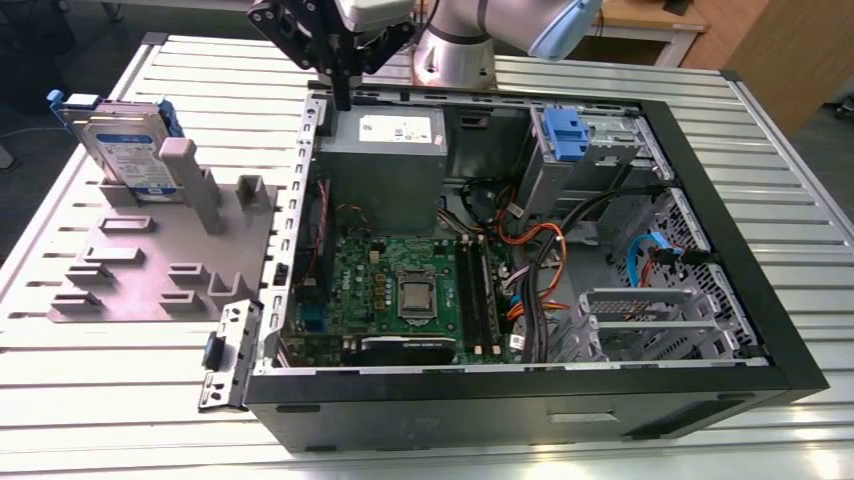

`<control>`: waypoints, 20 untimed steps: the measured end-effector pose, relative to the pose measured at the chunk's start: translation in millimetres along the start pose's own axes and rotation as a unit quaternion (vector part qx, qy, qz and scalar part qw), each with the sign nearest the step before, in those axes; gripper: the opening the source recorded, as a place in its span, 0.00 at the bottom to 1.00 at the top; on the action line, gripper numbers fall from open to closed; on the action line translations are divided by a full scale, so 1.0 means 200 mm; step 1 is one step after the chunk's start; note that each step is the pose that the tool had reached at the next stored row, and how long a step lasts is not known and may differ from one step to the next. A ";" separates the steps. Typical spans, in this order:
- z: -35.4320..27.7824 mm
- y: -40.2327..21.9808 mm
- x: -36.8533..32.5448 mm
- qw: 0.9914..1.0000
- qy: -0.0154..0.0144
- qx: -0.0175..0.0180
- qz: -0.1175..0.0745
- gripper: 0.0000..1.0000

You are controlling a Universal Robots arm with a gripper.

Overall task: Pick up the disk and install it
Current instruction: 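Reach for the disk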

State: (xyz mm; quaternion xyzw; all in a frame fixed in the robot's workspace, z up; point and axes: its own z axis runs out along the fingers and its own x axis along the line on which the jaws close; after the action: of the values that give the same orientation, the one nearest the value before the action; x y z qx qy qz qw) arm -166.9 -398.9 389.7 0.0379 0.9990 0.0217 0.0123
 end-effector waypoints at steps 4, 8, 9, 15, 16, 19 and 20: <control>0.000 -0.001 0.007 1.000 0.000 0.000 0.000 0.11; 0.000 -0.001 0.008 1.000 0.000 0.000 0.000 0.11; 0.000 -0.001 0.010 1.000 0.000 0.000 0.000 0.11; 0.001 0.006 0.028 1.000 0.000 0.000 0.000 0.11; 0.002 0.008 0.035 1.000 0.000 0.000 0.000 0.11; 0.002 0.013 0.068 1.000 0.000 0.000 0.000 0.11; 0.002 0.014 0.078 1.000 0.000 0.000 0.000 0.11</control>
State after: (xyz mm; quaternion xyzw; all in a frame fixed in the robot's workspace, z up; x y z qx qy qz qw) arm -182.2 -394.9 388.9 0.0379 0.9990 0.0216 0.0122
